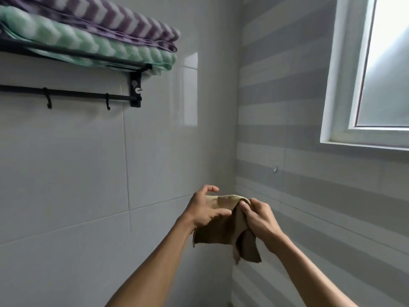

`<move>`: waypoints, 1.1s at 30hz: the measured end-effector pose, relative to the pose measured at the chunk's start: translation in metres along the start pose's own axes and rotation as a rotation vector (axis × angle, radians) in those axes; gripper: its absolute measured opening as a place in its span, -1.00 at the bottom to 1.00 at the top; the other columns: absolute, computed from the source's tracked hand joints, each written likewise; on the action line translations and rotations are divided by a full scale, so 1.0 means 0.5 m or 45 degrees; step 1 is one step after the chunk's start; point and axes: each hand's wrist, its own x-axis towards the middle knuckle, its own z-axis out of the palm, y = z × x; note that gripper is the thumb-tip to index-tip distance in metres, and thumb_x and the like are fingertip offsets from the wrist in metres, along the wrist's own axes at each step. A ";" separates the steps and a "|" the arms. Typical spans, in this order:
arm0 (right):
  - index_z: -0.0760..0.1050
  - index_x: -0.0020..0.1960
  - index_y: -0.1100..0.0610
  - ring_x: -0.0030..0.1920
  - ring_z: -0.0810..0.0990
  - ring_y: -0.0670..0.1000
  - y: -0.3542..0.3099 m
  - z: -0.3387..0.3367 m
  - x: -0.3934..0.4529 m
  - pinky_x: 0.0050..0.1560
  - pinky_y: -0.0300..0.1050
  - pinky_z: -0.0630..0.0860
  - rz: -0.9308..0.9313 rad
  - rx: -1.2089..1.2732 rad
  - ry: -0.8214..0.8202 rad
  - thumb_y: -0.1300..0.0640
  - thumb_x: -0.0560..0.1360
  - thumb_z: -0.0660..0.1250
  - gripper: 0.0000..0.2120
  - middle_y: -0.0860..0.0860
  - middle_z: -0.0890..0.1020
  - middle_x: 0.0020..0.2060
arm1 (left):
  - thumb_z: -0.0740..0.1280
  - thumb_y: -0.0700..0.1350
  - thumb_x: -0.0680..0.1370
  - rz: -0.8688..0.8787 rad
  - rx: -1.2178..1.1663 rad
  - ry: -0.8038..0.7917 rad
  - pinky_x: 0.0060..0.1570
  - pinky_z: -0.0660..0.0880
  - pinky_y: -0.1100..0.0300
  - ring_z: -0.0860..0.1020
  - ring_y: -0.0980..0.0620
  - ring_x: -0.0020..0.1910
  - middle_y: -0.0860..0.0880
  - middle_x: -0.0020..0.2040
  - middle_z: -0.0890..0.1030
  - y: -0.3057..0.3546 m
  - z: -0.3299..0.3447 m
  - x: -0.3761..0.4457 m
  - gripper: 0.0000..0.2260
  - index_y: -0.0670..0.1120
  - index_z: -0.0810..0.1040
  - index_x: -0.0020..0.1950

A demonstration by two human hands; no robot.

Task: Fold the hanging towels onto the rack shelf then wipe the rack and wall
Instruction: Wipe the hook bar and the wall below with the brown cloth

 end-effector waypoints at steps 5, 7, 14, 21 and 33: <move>0.52 0.03 0.05 -0.13 0.58 0.08 0.026 -0.084 0.104 -0.15 -0.07 0.47 0.006 -0.295 0.192 0.11 0.58 0.29 -0.94 -0.02 0.62 -0.23 | 0.57 -0.23 0.42 0.140 -0.100 -0.054 -0.35 0.46 0.41 0.55 0.28 -0.37 0.08 -0.28 0.61 0.009 0.103 0.164 -0.80 -0.14 0.59 -0.06; 0.48 0.10 -0.09 -0.07 0.58 0.11 0.051 -0.106 0.150 -0.08 -0.06 0.51 -0.024 -0.398 0.241 0.15 0.57 0.29 -0.82 -0.01 0.64 -0.12 | 0.55 -0.24 0.42 0.280 -0.018 -0.067 -0.27 0.41 0.39 0.51 0.29 -0.35 0.10 -0.23 0.56 0.008 0.135 0.239 -0.76 -0.08 0.54 -0.03; 0.52 0.03 -0.13 -0.02 0.58 0.15 0.133 -0.119 0.297 -0.10 -0.04 0.51 -0.097 -0.756 0.410 0.20 0.55 0.24 -0.76 -0.12 0.61 0.01 | 0.48 -0.28 0.40 0.410 0.034 -0.022 -0.19 0.48 0.23 0.52 0.17 -0.32 0.09 -0.33 0.58 -0.015 0.251 0.447 -0.70 0.06 0.47 -0.35; 0.52 0.32 -0.25 0.06 0.60 0.22 0.168 -0.115 0.431 -0.04 -0.02 0.48 0.044 -1.073 0.387 0.05 0.59 0.20 -0.64 -0.05 0.55 0.13 | 0.37 -0.18 0.57 0.426 0.149 0.029 0.11 0.56 0.09 0.62 -0.06 0.08 0.00 0.10 0.65 -0.009 0.323 0.583 -0.84 0.02 0.71 0.02; 0.18 0.57 -0.18 0.19 0.54 0.23 0.242 -0.093 0.520 -0.17 0.01 0.40 0.102 -1.443 0.348 0.05 0.68 0.15 -0.51 0.07 0.37 0.33 | 0.20 -0.01 0.66 0.420 0.317 0.058 -0.09 0.45 0.15 0.61 -0.13 0.05 -0.04 0.05 0.63 -0.067 0.437 0.686 -0.75 0.02 0.66 0.15</move>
